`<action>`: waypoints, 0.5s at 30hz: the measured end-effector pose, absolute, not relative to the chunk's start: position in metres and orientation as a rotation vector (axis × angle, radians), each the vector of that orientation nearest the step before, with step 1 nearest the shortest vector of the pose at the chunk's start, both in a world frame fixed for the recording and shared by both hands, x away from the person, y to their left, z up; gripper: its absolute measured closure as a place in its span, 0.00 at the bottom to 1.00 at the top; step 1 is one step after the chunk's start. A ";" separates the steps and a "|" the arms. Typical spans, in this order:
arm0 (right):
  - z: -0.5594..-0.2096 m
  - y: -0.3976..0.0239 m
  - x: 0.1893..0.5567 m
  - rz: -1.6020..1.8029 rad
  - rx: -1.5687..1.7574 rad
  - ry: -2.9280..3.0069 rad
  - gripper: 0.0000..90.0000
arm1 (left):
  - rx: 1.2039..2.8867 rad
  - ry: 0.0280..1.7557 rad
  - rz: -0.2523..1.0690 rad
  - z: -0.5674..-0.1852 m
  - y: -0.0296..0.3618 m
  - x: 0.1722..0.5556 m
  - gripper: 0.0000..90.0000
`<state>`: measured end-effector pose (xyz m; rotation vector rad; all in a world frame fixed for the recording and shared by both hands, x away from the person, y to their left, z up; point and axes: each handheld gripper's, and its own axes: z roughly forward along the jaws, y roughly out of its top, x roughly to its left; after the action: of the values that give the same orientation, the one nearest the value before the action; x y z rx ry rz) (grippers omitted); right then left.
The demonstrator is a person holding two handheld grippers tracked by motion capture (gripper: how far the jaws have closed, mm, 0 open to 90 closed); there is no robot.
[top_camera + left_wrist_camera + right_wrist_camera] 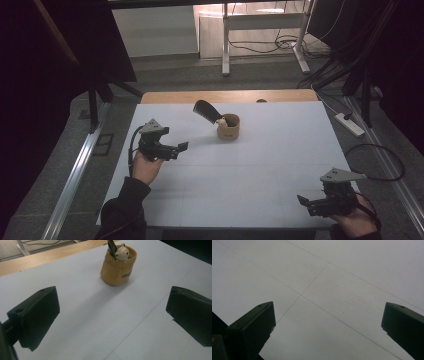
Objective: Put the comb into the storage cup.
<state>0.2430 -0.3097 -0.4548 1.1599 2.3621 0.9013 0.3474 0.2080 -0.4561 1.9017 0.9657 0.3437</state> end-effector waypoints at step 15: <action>-0.455 -0.309 0.243 0.901 1.158 2.362 0.00 | 1.910 0.965 0.349 -0.455 0.212 0.328 0.00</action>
<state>0.2429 -0.3095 -0.4548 1.1582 2.3619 0.9007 0.3277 0.2123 -0.4551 1.9100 0.9651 0.3493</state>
